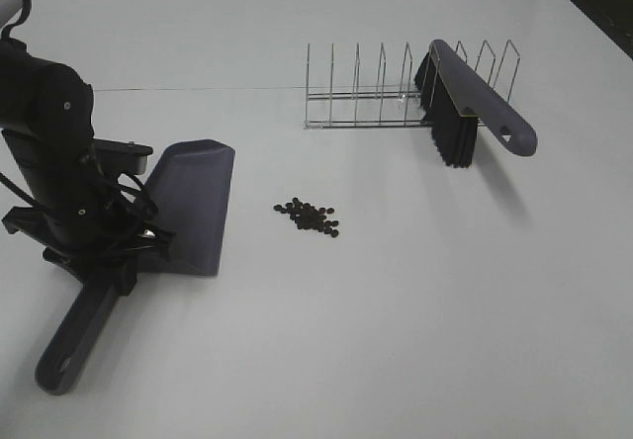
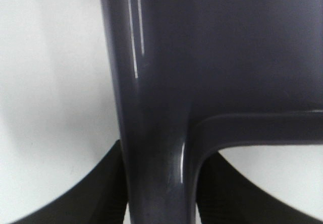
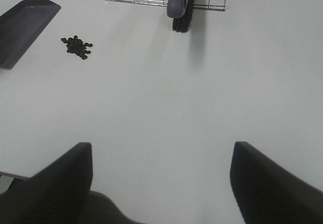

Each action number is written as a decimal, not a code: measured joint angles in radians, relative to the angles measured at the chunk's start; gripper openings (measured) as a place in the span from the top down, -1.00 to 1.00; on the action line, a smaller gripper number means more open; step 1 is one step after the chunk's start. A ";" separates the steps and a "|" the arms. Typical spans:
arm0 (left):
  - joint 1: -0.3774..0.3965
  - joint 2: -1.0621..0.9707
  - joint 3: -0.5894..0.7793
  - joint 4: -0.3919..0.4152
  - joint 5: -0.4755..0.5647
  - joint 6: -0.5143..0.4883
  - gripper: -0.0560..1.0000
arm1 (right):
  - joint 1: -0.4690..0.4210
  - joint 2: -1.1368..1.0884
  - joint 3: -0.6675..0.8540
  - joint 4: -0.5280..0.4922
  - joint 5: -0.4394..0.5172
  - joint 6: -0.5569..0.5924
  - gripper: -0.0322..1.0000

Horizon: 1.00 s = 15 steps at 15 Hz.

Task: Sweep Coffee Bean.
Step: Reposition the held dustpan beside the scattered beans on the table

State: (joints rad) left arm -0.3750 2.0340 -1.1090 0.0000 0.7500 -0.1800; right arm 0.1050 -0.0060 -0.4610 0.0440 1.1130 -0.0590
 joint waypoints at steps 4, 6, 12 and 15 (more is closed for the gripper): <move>0.000 0.000 0.000 0.000 -0.020 0.000 0.27 | 0.000 0.000 0.000 0.000 0.000 0.000 -0.28; 0.000 0.000 0.000 -0.006 -0.024 0.000 0.27 | 0.000 0.000 0.000 0.000 0.000 0.000 -0.28; 0.000 0.000 0.000 -0.009 -0.025 0.000 0.27 | 0.000 0.000 0.000 0.000 0.000 0.000 -0.28; 0.000 0.000 0.000 -0.008 -0.025 0.000 0.27 | 0.000 0.000 0.000 0.000 0.000 0.000 -0.28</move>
State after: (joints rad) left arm -0.3750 2.0340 -1.1090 -0.0080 0.7250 -0.1800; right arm 0.1050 -0.0060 -0.4610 0.0440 1.1130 -0.0590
